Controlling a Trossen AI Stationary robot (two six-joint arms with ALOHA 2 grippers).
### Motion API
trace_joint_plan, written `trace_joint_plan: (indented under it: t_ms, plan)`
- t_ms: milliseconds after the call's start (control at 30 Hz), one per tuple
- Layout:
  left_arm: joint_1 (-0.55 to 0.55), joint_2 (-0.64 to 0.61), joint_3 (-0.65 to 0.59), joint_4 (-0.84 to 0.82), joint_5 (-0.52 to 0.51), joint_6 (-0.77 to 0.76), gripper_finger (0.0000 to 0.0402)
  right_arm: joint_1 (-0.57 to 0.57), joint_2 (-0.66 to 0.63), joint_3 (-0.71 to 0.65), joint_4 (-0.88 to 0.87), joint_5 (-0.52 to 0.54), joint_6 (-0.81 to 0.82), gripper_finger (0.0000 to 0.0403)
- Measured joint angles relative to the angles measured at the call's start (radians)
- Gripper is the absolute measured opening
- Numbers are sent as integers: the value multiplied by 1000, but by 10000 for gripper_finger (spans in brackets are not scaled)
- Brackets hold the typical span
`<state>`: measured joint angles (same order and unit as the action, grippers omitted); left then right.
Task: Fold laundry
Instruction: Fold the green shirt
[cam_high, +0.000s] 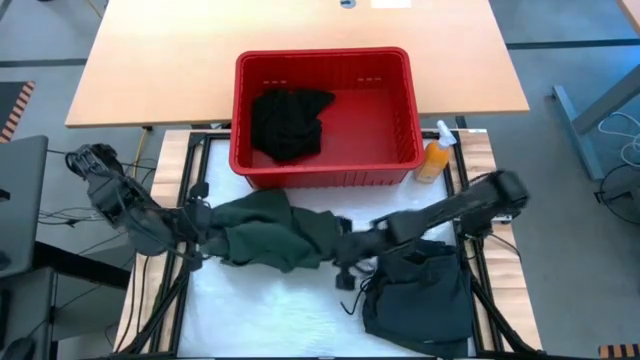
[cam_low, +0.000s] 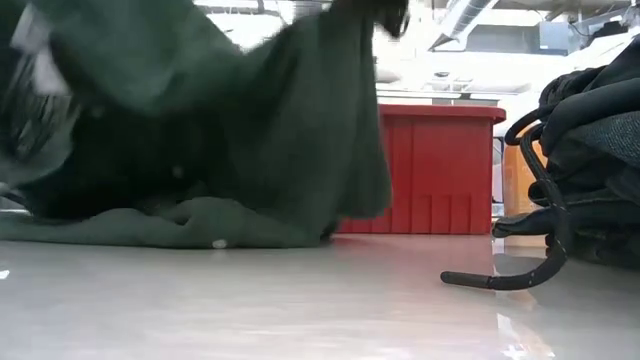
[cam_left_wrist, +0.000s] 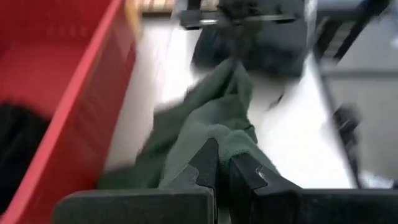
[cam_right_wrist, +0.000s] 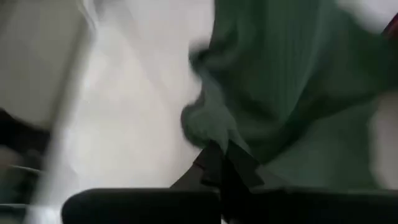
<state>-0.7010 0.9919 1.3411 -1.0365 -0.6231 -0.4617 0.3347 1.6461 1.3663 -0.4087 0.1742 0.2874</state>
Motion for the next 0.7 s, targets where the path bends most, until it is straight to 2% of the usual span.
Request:
trace_joint_plan:
  t_ms: [100,233,333,433,533,600,700]
  plan:
    - [0,-47,0,160,-12,112,0,38,-193,0,7,126,1,19]
    - [0,-122,0,412,-18,285,0,136,-428,2,63,427,-44,19]
    - [0,-168,0,606,-12,427,0,234,-551,2,160,643,-131,19]
    - [0,-196,0,769,32,555,0,320,-610,2,256,797,-228,19]
    - [0,-208,0,850,83,634,0,396,-623,4,297,888,-292,19]
    - [0,-210,0,834,96,638,0,431,-618,3,253,915,-278,19]
    - [0,-205,0,720,93,577,0,425,-575,2,142,925,-168,19]
